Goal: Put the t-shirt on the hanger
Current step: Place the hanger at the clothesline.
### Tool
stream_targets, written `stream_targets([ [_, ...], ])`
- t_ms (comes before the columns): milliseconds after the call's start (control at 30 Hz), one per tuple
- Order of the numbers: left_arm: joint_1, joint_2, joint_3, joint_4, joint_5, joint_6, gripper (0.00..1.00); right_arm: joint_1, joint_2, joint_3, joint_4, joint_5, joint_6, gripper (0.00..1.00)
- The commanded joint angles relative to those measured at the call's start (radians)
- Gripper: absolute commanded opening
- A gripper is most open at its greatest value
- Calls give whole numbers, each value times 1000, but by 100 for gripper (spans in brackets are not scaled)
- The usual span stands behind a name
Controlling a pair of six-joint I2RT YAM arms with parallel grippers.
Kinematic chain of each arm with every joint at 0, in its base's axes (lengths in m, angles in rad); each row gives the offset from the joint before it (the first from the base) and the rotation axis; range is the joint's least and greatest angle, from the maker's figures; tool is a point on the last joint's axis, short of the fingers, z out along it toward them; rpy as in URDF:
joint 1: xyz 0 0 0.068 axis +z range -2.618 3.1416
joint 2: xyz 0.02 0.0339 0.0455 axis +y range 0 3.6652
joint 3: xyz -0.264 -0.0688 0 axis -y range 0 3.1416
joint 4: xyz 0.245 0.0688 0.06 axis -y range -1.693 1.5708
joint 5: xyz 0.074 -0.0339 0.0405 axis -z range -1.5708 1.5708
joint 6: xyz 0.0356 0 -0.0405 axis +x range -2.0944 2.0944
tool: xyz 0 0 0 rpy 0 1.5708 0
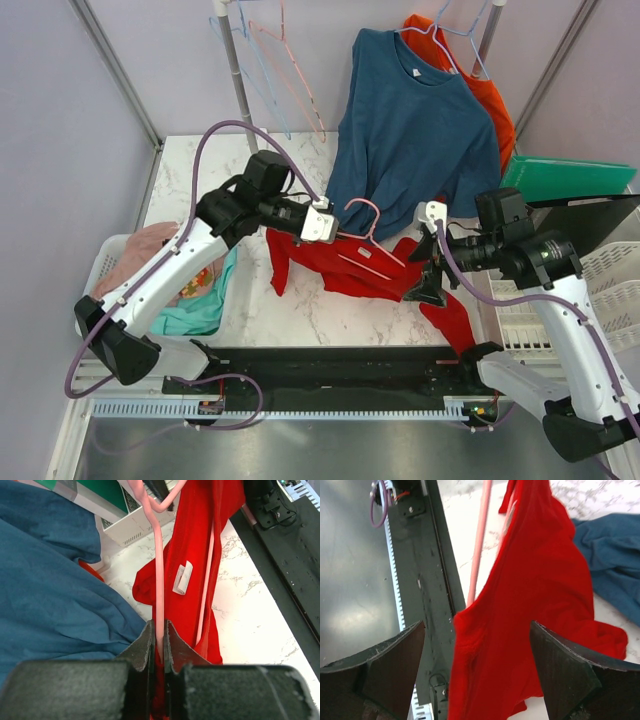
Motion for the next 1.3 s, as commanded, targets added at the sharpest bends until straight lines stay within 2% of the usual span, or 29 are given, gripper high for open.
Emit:
stream_targets([
  [0, -3, 11, 58, 30, 50, 36, 2, 2, -31, -35, -103, -12, -96, 91],
  [167, -3, 25, 70, 45, 54, 21, 2, 2, -91, -101, -92, 44, -114, 75],
  [433, -3, 50, 84, 96, 24, -27, 2, 2, -94, -141, -20, 175, -68, 60],
  [467, -3, 50, 85, 100, 22, -36, 2, 1, -93, -143, -15, 178, -70, 53],
  [533, -3, 50, 84, 106, 24, -36, 2, 2, -91, -154, -9, 186, -70, 49],
  [600, -3, 51, 85, 113, 22, -42, 2, 2, -78, -141, -15, 187, -68, 34],
  [633, -3, 51, 87, 114, 27, -45, 2, 4, -68, -134, -18, 184, -73, 23],
  [667, -3, 54, 88, 117, 30, -42, 2, 2, -65, -125, -26, 175, -77, 0],
  [767, -2, 59, 90, 126, 31, -63, 2, 2, -73, -89, -6, 183, -41, 0],
  [800, -3, 57, 91, 131, 19, -79, 8, 2, -79, -79, 11, 193, -7, 0],
  [833, -3, 56, 91, 136, 5, -97, 29, 2, -94, -75, 27, 202, 62, 0],
  [900, 0, 41, 90, 192, -72, -209, 48, 2, -108, -68, 71, 250, 134, 0],
  [933, 14, 34, 90, 217, -96, -253, 63, 2, -114, -63, 78, 273, 201, 0],
  [1033, 79, -12, 87, 321, -114, -401, 87, 2, -120, -48, 91, 371, 301, 0],
  [1133, 127, -56, 79, 364, -137, -511, 93, 2, -143, -48, 107, 443, 358, 0],
  [1267, 164, -130, 32, 399, -160, -554, 96, 2, -143, -40, 104, 521, 395, 0],
])
